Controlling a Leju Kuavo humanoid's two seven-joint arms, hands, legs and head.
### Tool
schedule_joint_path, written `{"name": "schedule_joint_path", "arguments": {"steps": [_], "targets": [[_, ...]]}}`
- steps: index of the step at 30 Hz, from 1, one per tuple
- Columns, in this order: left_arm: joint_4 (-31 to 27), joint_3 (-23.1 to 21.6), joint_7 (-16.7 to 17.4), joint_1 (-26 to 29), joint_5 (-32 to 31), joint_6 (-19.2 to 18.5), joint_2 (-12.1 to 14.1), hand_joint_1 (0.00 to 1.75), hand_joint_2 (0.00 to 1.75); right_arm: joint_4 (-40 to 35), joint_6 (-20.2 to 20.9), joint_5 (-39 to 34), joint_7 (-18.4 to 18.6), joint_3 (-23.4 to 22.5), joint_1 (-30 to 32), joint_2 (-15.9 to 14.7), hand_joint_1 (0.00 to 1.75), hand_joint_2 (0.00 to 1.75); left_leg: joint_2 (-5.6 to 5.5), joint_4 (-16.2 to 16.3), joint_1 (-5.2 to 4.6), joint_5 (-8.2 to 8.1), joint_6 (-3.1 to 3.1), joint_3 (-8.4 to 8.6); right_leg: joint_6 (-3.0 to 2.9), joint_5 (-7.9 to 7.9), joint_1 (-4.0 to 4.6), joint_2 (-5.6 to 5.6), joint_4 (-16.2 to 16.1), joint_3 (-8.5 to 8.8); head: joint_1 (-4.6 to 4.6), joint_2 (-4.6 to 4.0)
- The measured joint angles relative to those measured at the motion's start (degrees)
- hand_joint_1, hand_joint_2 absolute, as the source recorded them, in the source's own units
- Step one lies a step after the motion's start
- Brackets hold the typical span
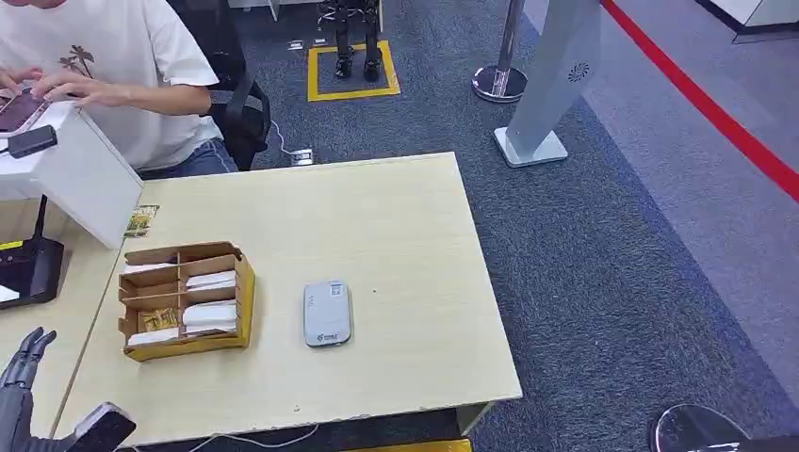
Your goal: Pass the card to the sensor for recognition and then transmit it.
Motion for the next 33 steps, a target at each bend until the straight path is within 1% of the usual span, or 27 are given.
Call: {"name": "schedule_joint_path", "arguments": {"steps": [3,6,9,11,14,16,18,19,20,21,22,23,24,26,27,29,33], "targets": [[0.0,-0.48,0.74,0.76,-1.13,-0.09,-0.55,0.0,1.75,0.0,0.44,0.0,0.11,0.37,0.19,0.0,0.0,0.0,0.0,0.0,0.0,0.0,0.0,0.01,0.0,0.0,0.0,0.0,0.0,0.0,-0.02,0.0],[0.0,-0.85,1.83,1.25,-2.18,-1.07,-0.39,0.0,1.75,0.09,0.83,0.0,0.26,0.81,0.48,0.0,0.0,0.0,0.0,0.0,0.01,0.0,0.0,0.01,0.0,0.0,0.0,0.0,0.0,-0.01,-0.02,0.0],[0.0,-1.97,4.0,1.21,-4.29,-2.52,1.19,0.0,1.75,0.26,0.63,0.0,0.24,1.4,0.64,0.0,0.0,0.0,0.0,0.0,0.01,0.01,0.0,0.06,0.0,0.0,0.01,0.0,0.0,-0.12,-0.02,0.0],[1.49,-4.31,4.81,-1.59,-7.52,-3.08,3.04,0.0,1.75,0.28,-0.2,0.0,0.66,2.01,0.63,-0.2,0.0,0.0,-0.18,0.0,0.01,0.07,0.01,0.0,0.0,0.0,0.0,-0.23,0.0,-0.11,-0.02,0.0],[5.45,-8.68,4.74,-7.21,-10.95,-2.97,4.55,0.0,1.75,0.26,-0.72,0.0,0.83,2.53,0.32,-0.46,0.0,0.0,-0.23,0.0,0.0,0.12,0.01,0.03,0.0,0.02,0.0,-0.25,0.01,-0.07,-0.04,0.0],[10.39,-13.06,3.55,-13.81,-14.19,-3.14,5.93,0.0,1.75,0.26,-1.11,0.0,0.31,2.62,0.16,-0.61,0.0,0.0,-0.31,0.03,0.01,0.28,0.06,-0.02,-0.01,0.11,0.0,-0.38,-0.01,-0.13,-0.02,0.0],[15.35,-17.36,1.68,-21.46,-15.13,-3.87,6.98,0.0,1.75,0.26,-1.11,0.0,-0.92,2.6,-0.42,-0.63,0.0,0.0,-0.45,0.03,0.0,0.39,0.05,-0.1,-0.03,0.24,0.0,-0.48,0.02,-0.07,-0.02,0.0],[17.68,-19.62,1.06,-23.9,-15.32,-4.08,7.39,0.0,1.75,0.26,-0.98,-0.02,-1.42,2.6,-0.83,-0.63,0.0,0.0,-0.38,0.02,0.0,0.43,-0.01,-0.07,-0.15,0.33,0.0,-0.41,0.03,-0.03,0.11,0.0],[19.2,-21.19,0.62,-26.19,-15.34,-4.32,7.65,0.0,1.75,0.24,-0.96,-0.02,-1.72,2.58,-1.11,-0.61,0.0,0.0,-0.12,0.04,-0.02,0.43,-0.03,0.07,-0.21,0.42,-0.01,-0.19,0.0,-0.24,0.0,0.0],[21.93,-23.18,0.0,-30.71,-15.14,-5.29,7.67,0.0,1.75,0.22,-0.87,-0.02,-2.3,2.49,-1.08,-0.61,0.0,0.0,-0.07,0.08,0.0,0.53,-0.03,-0.07,-0.09,0.5,0.0,-0.12,0.01,-0.34,-0.4,0.0],[26.05,-26.3,-0.94,-36.92,-14.58,-6.58,7.65,0.0,1.75,0.2,-0.59,-0.02,-3.08,2.27,-1.07,-0.63,0.0,0.0,-0.32,0.11,0.05,0.76,0.19,-0.43,0.02,0.57,0.05,-0.37,0.03,-0.43,-0.31,0.0],[28.78,-28.97,-1.62,-42.21,-14.23,-7.39,7.63,0.0,1.75,0.15,-0.13,-0.02,-3.85,1.81,-1.41,-0.63,0.0,0.0,-0.62,0.11,0.05,0.92,0.06,-0.66,-0.03,0.71,0.04,-0.66,0.04,-0.53,0.02,0.0],[31.79,-31.74,-2.24,-47.02,-13.92,-8.02,7.57,0.0,1.75,0.04,0.17,-0.02,-4.5,1.16,-1.87,-0.7,0.0,0.0,-0.64,0.1,0.04,0.96,0.09,-0.75,-0.03,0.79,0.04,-0.68,0.04,-0.61,0.09,0.0],[35.97,-35.86,-3.63,-54.58,-13.26,-9.93,7.01,0.0,1.75,-0.22,0.39,-0.02,-4.7,0.19,-2.34,-0.7,0.0,0.0,-0.33,0.1,0.02,0.99,0.08,-0.68,-0.08,0.92,0.03,-0.39,0.04,-0.69,-0.02,0.0],[38.56,-38.43,-4.33,-57.91,-12.31,-11.49,6.41,0.0,1.75,-0.35,0.29,-0.02,-4.42,-0.11,-2.35,-0.7,0.0,0.0,-0.29,0.1,0.03,1.0,0.08,-0.72,-0.05,0.96,0.03,-0.33,0.04,-0.71,0.0,0.0],[41.48,-42.67,-4.66,-63.52,-10.1,-13.15,5.99,0.0,1.75,-0.63,-0.22,-0.02,-4.09,-0.65,-2.26,-0.68,0.0,0.0,-0.17,0.11,0.01,1.01,0.08,-0.76,-0.06,1.0,0.03,-0.16,0.06,-0.81,0.04,0.0],[45.25,-48.83,-3.58,-72.74,-6.46,-15.39,5.53,0.0,1.75,-0.74,-1.49,-0.02,-3.28,-2.89,-2.22,-0.68,0.0,0.0,-0.02,0.11,0.0,0.99,0.09,-0.79,-0.06,1.02,0.03,-0.03,0.06,-0.86,0.04,0.0]]}}
